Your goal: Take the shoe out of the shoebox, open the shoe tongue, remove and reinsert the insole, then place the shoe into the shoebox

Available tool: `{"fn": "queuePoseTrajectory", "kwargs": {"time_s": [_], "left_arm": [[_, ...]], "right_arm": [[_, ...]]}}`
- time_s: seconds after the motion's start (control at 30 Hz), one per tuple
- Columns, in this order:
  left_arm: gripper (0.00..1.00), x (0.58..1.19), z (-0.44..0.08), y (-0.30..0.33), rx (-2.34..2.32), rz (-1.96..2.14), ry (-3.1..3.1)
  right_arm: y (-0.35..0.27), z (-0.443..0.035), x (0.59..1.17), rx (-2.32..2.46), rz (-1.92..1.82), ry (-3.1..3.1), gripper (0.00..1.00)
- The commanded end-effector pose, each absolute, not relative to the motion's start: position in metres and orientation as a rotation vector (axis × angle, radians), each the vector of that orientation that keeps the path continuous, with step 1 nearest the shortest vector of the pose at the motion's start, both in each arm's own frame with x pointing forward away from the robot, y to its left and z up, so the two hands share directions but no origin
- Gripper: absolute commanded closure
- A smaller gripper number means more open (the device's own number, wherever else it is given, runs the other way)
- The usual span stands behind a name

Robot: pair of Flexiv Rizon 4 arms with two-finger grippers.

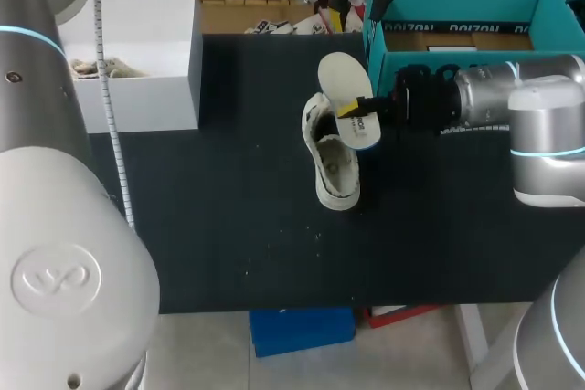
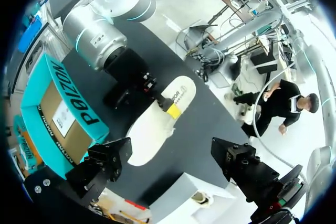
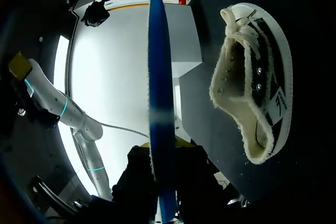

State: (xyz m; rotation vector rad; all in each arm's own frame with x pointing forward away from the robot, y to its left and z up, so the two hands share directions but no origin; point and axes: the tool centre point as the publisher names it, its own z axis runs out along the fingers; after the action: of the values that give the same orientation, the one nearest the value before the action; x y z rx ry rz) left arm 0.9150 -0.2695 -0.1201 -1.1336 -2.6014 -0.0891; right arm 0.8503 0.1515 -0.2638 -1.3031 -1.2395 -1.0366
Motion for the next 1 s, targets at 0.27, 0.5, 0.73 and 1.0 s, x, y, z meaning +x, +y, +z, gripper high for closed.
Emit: {"fn": "queuePoseTrajectory", "kwargs": {"time_s": [0.27,0.5,0.73,1.0], "left_arm": [[0.00,0.893,-0.152,-0.268,-1.503,0.028,-2.952],[0.00,0.891,-0.162,-0.260,-1.553,0.228,-2.997],[0.00,0.884,-0.173,-0.268,-1.684,0.286,-2.955],[0.00,0.871,-0.177,-0.281,-1.839,0.266,-2.900]], "right_arm": [[0.153,-0.264,0.850,-1.306,-1.038,-1.240,1.00],[0.153,-0.264,0.850,-1.306,-1.038,-1.240,1.00],[0.153,-0.264,0.850,-1.306,-1.038,-1.240,1.00],[0.153,-0.264,0.850,-1.306,-1.038,-1.240,1.00]]}}
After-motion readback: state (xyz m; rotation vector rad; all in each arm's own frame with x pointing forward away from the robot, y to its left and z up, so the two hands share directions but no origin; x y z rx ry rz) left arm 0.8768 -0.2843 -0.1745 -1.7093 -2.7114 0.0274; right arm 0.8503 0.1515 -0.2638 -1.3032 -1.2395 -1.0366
